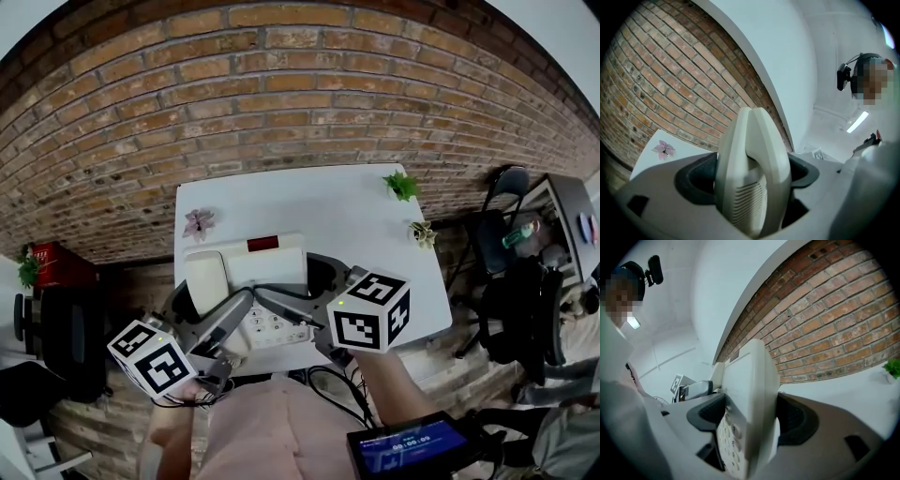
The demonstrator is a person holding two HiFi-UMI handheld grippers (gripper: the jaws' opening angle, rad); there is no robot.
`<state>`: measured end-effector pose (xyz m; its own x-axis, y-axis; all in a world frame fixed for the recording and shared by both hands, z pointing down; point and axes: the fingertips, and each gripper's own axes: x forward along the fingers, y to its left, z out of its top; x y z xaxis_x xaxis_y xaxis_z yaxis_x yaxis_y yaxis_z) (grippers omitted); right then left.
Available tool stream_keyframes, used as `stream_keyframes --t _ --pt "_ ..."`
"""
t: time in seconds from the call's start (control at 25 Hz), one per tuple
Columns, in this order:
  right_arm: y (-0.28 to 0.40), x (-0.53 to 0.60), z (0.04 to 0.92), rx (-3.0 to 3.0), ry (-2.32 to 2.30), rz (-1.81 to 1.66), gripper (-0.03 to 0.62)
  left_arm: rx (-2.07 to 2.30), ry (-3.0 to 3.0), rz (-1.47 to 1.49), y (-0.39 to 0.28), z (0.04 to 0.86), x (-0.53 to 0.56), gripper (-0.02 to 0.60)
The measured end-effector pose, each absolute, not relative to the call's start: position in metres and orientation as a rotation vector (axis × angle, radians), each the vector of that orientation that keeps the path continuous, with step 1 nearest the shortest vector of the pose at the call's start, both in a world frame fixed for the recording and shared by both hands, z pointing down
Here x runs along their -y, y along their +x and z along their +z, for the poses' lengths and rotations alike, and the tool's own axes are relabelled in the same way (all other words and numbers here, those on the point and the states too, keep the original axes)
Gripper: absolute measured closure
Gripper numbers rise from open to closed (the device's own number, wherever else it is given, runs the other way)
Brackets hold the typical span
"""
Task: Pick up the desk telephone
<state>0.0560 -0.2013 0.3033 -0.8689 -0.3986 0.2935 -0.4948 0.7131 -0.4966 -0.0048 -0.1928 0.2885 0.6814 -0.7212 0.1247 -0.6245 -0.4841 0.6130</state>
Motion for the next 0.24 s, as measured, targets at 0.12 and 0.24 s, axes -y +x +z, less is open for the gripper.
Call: stream_keyframes --t 0.12,0.24 --pt "0.0570 0.2014 0.3033 2.754 0.724 0.866 0.252 1.028 2.249 -0.196 -0.0037 0.2888 0.1928 0.143" --pt "0.0579 0.2011 0.3035 2.755 0.725 0.868 0.252 1.027 2.248 -0.192 -0.0026 0.2889 0.1925 0.143"
